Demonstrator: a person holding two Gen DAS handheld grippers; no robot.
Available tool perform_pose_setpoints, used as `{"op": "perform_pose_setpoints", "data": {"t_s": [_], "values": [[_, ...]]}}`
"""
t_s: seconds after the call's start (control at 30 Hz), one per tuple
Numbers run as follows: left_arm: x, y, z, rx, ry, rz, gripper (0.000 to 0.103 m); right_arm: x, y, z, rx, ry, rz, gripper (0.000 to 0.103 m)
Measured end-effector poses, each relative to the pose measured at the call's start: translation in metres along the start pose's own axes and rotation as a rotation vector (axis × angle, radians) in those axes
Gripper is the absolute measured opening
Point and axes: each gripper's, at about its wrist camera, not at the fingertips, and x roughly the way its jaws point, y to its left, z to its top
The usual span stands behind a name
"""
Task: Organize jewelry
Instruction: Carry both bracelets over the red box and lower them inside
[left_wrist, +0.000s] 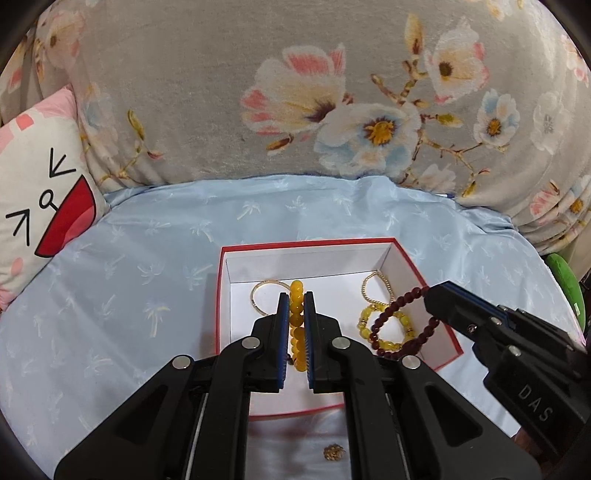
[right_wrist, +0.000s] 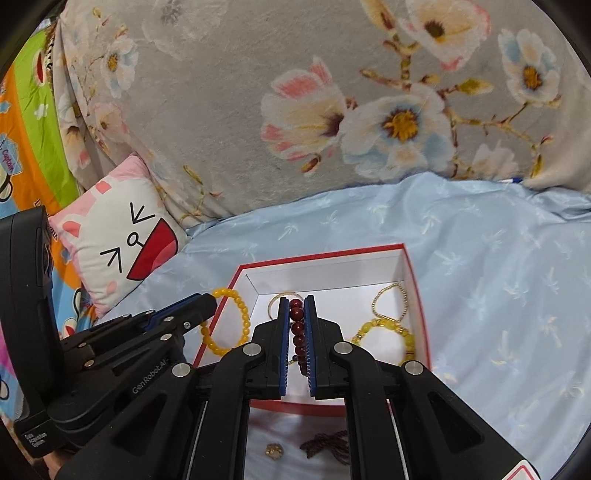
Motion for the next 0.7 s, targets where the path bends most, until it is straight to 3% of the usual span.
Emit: {"op": "perform_pose_setpoints", "data": {"t_s": [0.5, 0.7], "values": [[0.048, 0.015, -0.021, -0.028, 0.098, -0.025, 0.007, 0.059, -0.023, -0.028, 0.046, 0.141, -0.032, 0.008], [0.056, 0.016, -0.027, -0.027, 0.111, 0.025, 0.008, 0.063, -0.028, -0.033, 0.033, 0.152, -0.074, 0.009]]}}
